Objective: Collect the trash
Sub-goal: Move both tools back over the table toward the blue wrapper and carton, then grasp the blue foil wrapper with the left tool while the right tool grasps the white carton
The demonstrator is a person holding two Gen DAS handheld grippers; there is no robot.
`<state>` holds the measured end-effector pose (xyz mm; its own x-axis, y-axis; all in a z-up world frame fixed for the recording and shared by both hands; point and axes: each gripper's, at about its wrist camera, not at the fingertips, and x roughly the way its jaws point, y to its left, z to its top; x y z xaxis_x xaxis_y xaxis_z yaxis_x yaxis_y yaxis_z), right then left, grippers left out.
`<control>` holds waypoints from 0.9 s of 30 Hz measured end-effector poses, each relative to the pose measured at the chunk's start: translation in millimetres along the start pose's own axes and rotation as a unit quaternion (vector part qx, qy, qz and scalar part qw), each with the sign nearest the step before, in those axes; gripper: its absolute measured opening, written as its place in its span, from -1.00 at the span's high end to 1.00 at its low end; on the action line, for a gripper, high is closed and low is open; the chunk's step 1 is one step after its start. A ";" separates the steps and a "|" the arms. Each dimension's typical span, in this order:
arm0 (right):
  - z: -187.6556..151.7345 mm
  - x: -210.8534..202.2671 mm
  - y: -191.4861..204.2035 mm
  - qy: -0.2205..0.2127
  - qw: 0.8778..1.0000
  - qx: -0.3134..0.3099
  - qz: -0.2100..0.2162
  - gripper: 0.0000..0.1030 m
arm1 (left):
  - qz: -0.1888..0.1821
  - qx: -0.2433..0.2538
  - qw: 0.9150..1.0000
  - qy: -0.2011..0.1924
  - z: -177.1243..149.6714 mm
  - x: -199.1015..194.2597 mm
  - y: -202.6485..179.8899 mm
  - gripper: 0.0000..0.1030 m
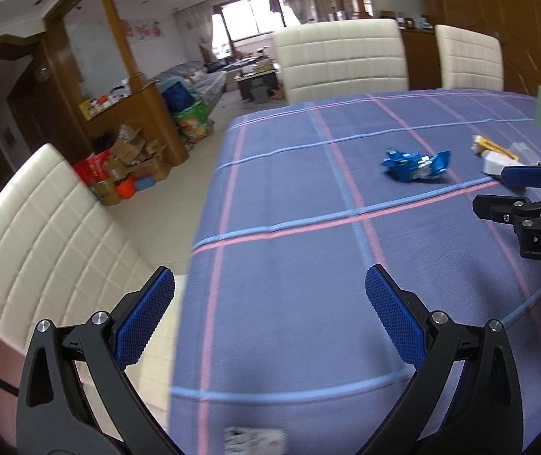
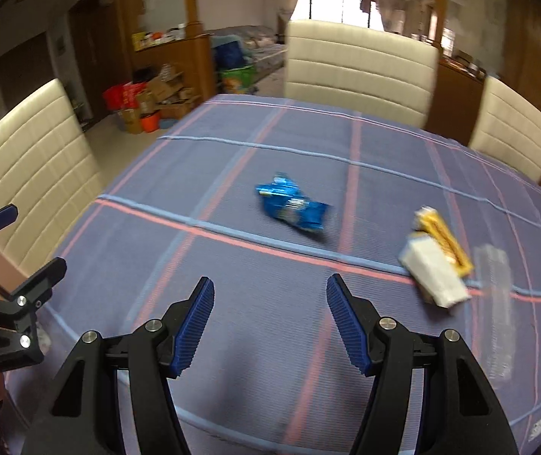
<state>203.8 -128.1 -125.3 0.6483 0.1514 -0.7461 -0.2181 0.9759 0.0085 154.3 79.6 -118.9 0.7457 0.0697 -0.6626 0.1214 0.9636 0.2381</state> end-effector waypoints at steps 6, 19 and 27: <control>-14.7 -9.9 -79.3 0.000 0.998 0.052 -0.045 -0.17 | -0.058 0.015 0.998 0.014 38.5 23.6 -60.6 -0.93; -8.3 34.6 -138.2 0.040 0.993 0.107 -0.018 -0.17 | -0.068 0.061 0.995 0.035 87.6 74.2 -130.8 -0.93; 0.1 63.5 -143.5 0.060 0.991 0.123 -0.006 0.17 | -0.057 0.078 0.994 0.055 106.5 120.0 -146.8 -0.93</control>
<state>276.4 -258.5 -173.9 0.5551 0.1340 -0.8209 -0.0161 0.9885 0.1505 295.7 -81.0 -157.7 0.6462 -0.0015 -0.7632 0.3077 0.9156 0.2587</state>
